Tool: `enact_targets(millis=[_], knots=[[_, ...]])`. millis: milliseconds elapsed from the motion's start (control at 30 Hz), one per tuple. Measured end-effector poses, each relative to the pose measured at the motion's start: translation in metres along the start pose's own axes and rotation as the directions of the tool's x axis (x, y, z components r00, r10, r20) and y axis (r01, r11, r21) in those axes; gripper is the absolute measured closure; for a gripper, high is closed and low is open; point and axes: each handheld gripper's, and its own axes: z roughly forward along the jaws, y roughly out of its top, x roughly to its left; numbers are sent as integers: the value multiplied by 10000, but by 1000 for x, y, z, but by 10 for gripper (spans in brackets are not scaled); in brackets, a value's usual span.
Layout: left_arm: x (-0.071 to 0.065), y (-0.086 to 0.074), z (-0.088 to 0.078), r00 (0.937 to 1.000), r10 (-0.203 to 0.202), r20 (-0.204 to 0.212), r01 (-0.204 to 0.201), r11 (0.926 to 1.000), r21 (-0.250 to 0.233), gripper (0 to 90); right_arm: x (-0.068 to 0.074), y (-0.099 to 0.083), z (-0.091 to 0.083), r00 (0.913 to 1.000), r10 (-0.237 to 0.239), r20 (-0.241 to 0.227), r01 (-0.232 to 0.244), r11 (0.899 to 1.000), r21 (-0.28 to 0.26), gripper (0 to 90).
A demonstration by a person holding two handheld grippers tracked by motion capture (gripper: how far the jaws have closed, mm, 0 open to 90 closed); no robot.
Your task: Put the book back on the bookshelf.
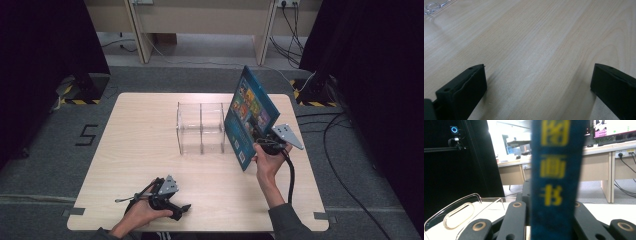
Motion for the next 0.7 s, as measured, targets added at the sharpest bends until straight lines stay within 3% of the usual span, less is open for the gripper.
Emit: enact_targets(millis=[567, 700], knots=[[-1, 0, 0, 10000, 4, 2, -4, 10000, -9, 0, -1, -1, -7, 10000, 14, -70, -13, 9999, 137, 732], [-1, 0, 0, 10000, 5, -8, -5, 10000, -2, 0, -1, -2, -12, 9997, 91, -206, -82, 9991, 415, 673]])
